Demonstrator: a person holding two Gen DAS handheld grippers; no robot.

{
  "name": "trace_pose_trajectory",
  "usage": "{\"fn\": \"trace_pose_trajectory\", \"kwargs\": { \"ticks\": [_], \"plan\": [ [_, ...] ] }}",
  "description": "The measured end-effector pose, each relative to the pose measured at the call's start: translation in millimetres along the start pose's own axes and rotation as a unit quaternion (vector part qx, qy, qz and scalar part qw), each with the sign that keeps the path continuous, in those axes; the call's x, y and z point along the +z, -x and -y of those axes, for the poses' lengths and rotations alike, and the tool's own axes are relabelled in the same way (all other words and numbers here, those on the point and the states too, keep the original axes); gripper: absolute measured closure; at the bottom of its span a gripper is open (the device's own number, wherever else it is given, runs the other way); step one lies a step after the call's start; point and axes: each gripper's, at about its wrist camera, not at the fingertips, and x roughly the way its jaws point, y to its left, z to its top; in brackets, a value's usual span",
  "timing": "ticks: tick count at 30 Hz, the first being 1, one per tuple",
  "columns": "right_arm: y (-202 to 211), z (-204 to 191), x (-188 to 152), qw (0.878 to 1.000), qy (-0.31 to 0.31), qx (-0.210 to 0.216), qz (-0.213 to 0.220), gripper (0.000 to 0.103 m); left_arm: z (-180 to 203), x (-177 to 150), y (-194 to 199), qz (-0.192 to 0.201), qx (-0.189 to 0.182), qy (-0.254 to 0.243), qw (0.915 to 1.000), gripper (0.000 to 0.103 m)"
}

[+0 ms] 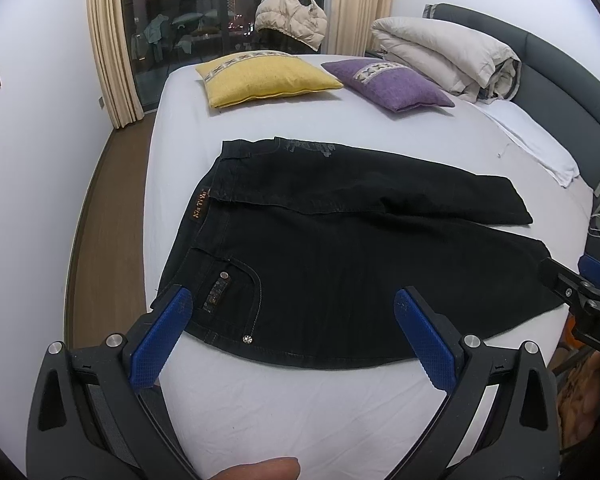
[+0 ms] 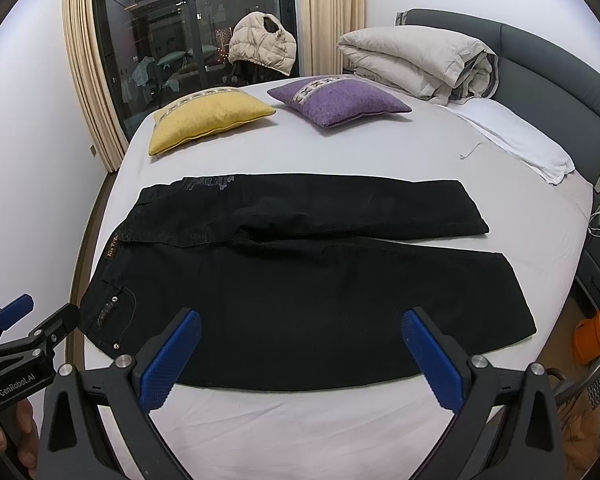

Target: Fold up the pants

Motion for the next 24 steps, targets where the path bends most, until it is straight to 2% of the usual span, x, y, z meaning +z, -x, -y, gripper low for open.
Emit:
{"fn": "trace_pose_trajectory", "kwargs": {
  "ticks": [24],
  "plan": [
    [-0.8,0.9,-0.2,1.000,0.000,0.001,-0.002,0.000,-0.1,-0.6,-0.9,0.000,0.000,0.000,1.0000,0.000]
  ]
}}
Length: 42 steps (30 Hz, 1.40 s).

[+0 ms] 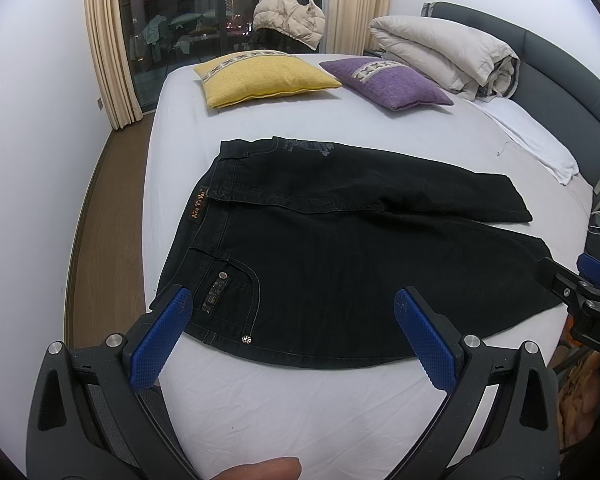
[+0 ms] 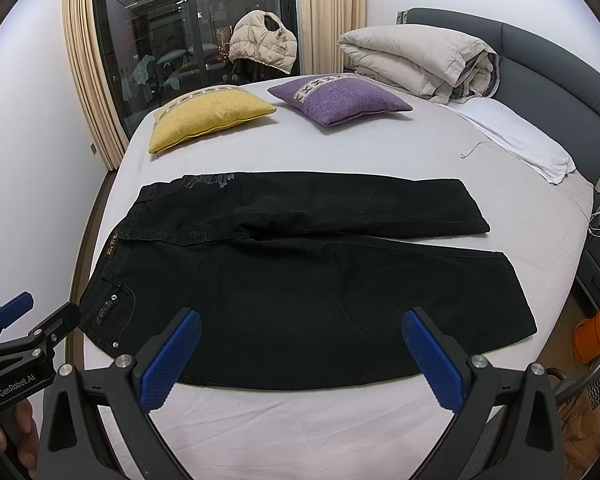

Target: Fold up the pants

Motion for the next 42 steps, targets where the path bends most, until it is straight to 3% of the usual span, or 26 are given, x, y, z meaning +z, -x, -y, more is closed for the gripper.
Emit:
{"fn": "trace_pose_trajectory", "kwargs": {
  "ticks": [42],
  "plan": [
    [-6.5,-7.2,-17.2,1.000,0.000,0.000,-0.010,0.000,0.7,-7.2,-5.2,-0.004,0.001,-0.005,1.0000,0.000]
  ]
}}
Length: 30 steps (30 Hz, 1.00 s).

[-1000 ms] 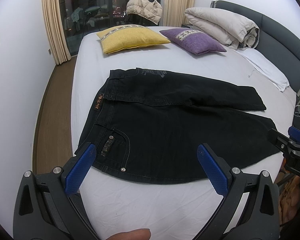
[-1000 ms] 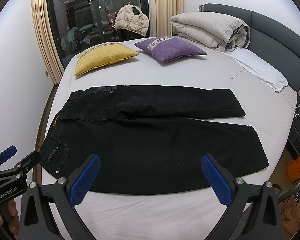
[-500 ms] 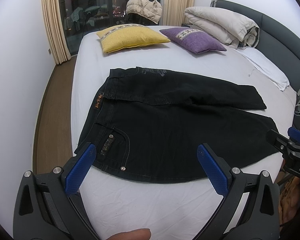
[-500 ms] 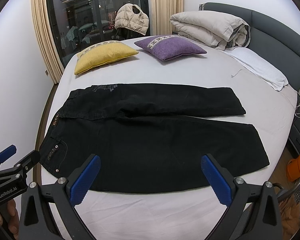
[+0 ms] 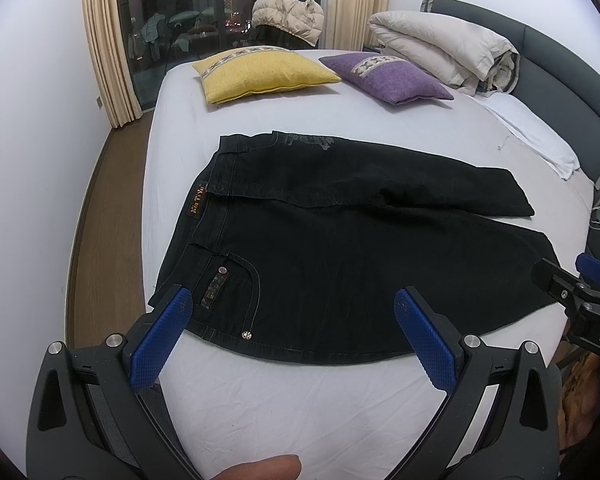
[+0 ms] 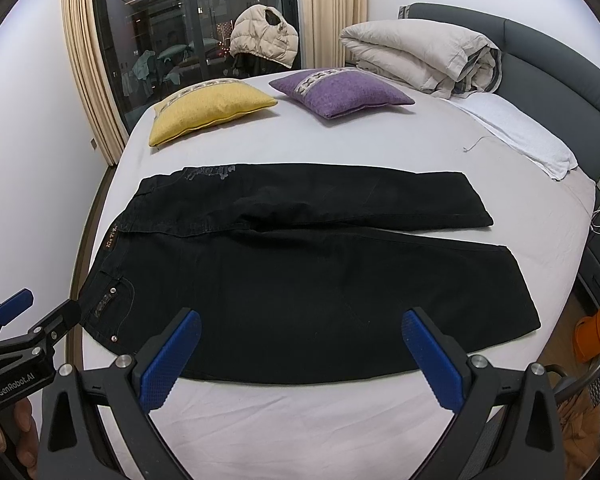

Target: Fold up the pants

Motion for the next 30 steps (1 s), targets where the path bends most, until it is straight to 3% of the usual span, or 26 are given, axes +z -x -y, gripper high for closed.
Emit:
{"fn": "trace_pose_trajectory", "kwargs": {
  "ticks": [7,13,16,18,21,26,30],
  "plan": [
    [0.1,-2.6,-3.4,1.000,0.003,0.001,-0.006,0.000,-1.4,-1.8,-6.6,0.005,0.000,-0.016,0.9999,0.000],
    [-10.3,7.9,8.1,1.000,0.005,0.020,-0.020,0.000,-17.5,15.0,-21.4,0.005,-0.013,-0.021,0.9997,0.000],
    [-19.1,17.2,20.0,0.999,0.013,0.030,-0.018,0.000,-21.1,33.2,-36.6,0.009,-0.041,-0.050,0.9979,0.000],
    [-27.1,25.5,31.2,0.999,0.018,0.040,-0.015,0.000,-26.0,51.6,-55.7,-0.005,-0.081,-0.063,0.9947,0.000],
    [-39.5,38.7,52.1,0.998,0.031,0.057,-0.006,0.000,-28.0,87.6,-89.4,-0.024,-0.074,-0.104,0.9915,0.000],
    [-70.4,57.3,88.6,0.992,0.066,0.103,-0.003,0.005,-23.3,165.0,-162.5,-0.035,-0.093,-0.197,0.9754,0.000],
    [-100.2,66.0,113.6,0.982,0.104,0.155,-0.007,0.010,-20.5,229.1,-248.6,-0.079,-0.117,-0.258,0.9558,0.000]
  ]
}}
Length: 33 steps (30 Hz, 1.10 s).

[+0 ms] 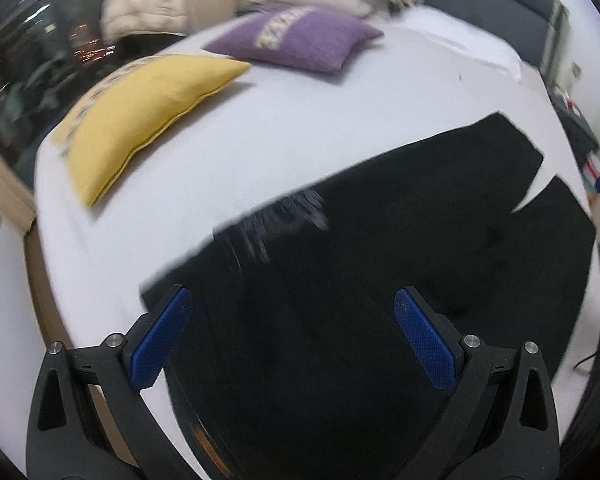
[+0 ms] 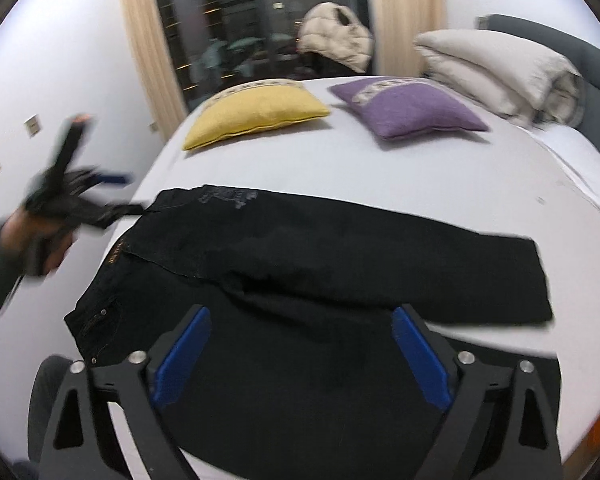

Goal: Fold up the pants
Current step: 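Grasp the waistband corner of the black jeans with the left tool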

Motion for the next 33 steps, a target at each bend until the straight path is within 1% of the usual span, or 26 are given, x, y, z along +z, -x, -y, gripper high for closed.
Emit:
{"fn": "trace_pose_trajectory", "kwargs": {
  "ticks": [1,2,3,4,5,6,7,9,10,12,16,18,20,23,24,25,26,27,28,29,30,31,33],
  "plan": [
    [-5.3,3.6,3.6,1.000,0.006,0.011,-0.001,0.012,-5.4,13.7,-12.0,-0.005,-0.002,-0.008,1.0000,0.000],
    [-12.2,7.7,7.6,1.000,0.013,0.021,-0.004,0.015,-16.7,27.5,-29.7,-0.015,-0.015,-0.019,0.9996,0.000],
    [-19.3,12.4,11.1,0.999,0.017,0.030,-0.008,0.016,-25.2,35.6,-41.6,-0.023,-0.017,-0.025,0.9993,0.004],
    [-27.2,17.4,14.1,0.999,0.020,0.037,-0.014,0.018,-32.0,41.4,-53.3,-0.032,-0.017,-0.030,0.9989,0.017],
    [-35.4,21.9,16.7,0.999,0.023,0.042,-0.019,0.019,-38.5,48.2,-68.2,-0.049,-0.025,-0.037,0.9978,0.026],
    [-42.7,24.2,18.6,0.998,0.025,0.045,-0.022,0.019,-44.7,48.6,-82.3,-0.068,-0.040,-0.039,0.9961,0.038],
    [-50.5,27.1,20.0,0.998,0.025,0.050,-0.027,0.020,-51.1,51.5,-93.5,-0.082,-0.050,-0.037,0.9947,0.041],
    [-64.5,32.0,20.8,0.997,0.026,0.063,-0.036,0.021,-60.8,54.6,-112.6,-0.103,-0.076,-0.034,0.9912,0.041],
    [-69.7,32.7,20.4,0.997,0.027,0.065,-0.038,0.021,-64.6,55.5,-118.8,-0.109,-0.083,-0.034,0.9899,0.041],
    [-79.9,35.3,20.7,0.996,0.025,0.070,-0.044,0.021,-71.4,52.5,-131.2,-0.119,-0.083,-0.033,0.9888,0.041],
    [-97.4,35.5,18.9,0.995,0.024,0.080,-0.055,0.023,-88.0,51.2,-156.5,-0.140,-0.092,-0.014,0.9857,0.041],
    [-102.8,32.6,18.4,0.994,0.028,0.086,-0.059,0.024,-87.8,49.5,-168.9,-0.158,-0.097,-0.016,0.9826,0.041],
    [-106.2,29.2,19.2,0.994,0.033,0.089,-0.062,0.024,-84.4,48.4,-179.6,-0.170,-0.090,-0.024,0.9810,0.041],
    [-108.8,27.3,21.6,0.993,0.035,0.093,-0.063,0.025,-81.6,50.1,-185.1,-0.173,-0.085,-0.029,0.9809,0.041],
    [-109.2,26.4,23.0,0.993,0.036,0.096,-0.063,0.025,-81.3,51.0,-185.3,-0.171,-0.086,-0.030,0.9810,0.046],
    [-109.6,25.2,24.9,0.992,0.040,0.098,-0.063,0.027,-80.3,51.8,-184.5,-0.169,-0.091,-0.032,0.9809,0.067],
    [-109.8,23.9,26.8,0.992,0.044,0.098,-0.062,0.029,-78.7,53.4,-183.1,-0.164,-0.096,-0.032,0.9812,0.081],
    [-110.1,22.6,29.8,0.992,0.050,0.099,-0.062,0.030,-77.8,54.0,-183.0,-0.163,-0.091,-0.030,0.9820,0.086],
    [-110.6,20.7,33.6,0.991,0.057,0.100,-0.061,0.031,-75.6,54.0,-182.7,-0.159,-0.085,-0.031,0.9832,0.087],
    [-111.5,18.8,38.2,0.991,0.066,0.102,-0.060,0.034,-73.5,53.9,-181.5,-0.155,-0.081,-0.031,0.9842,0.089],
    [-112.8,16.8,43.9,0.990,0.076,0.106,-0.058,0.036,-69.8,52.4,-176.9,-0.149,-0.077,-0.033,0.9853,0.092],
    [-114.5,15.6,48.4,0.989,0.085,0.108,-0.056,0.038,-64.1,47.8,-169.2,-0.141,-0.070,-0.039,0.9867,0.093],
    [-119.2,15.3,60.6,0.987,0.101,0.110,-0.053,0.038,-58.2,43.9,-155.7,-0.120,-0.063,-0.041,0.9899,0.094]
  ]
}}
